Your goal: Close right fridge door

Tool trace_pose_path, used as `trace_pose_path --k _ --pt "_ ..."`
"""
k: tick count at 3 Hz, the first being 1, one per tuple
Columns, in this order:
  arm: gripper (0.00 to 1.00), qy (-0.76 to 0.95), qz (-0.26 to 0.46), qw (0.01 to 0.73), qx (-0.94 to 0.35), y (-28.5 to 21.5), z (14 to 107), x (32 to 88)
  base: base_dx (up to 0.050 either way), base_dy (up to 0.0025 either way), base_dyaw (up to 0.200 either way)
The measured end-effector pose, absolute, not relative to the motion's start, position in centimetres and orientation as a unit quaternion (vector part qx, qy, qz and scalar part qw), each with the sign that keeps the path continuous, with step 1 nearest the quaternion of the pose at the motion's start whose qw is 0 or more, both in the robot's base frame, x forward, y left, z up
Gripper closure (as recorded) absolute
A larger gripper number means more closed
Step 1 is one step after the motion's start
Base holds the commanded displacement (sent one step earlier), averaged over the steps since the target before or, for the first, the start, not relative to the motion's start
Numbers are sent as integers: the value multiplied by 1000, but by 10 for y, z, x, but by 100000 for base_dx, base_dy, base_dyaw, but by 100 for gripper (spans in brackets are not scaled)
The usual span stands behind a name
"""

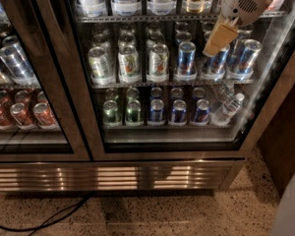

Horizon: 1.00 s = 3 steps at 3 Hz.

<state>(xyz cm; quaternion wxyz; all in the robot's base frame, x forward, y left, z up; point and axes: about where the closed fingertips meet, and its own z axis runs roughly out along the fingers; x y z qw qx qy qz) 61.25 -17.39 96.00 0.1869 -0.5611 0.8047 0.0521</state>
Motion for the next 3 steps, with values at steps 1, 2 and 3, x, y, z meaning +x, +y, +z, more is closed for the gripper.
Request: trace_pose_path --k 1,2,3 --pt "100 805 52 187 -561 -174 960 613 -5001 2 -17" --pt "100 805 52 187 -561 -174 960 613 -4992 -17 124" --pt "100 805 52 187 -561 -174 960 613 0 0 0"
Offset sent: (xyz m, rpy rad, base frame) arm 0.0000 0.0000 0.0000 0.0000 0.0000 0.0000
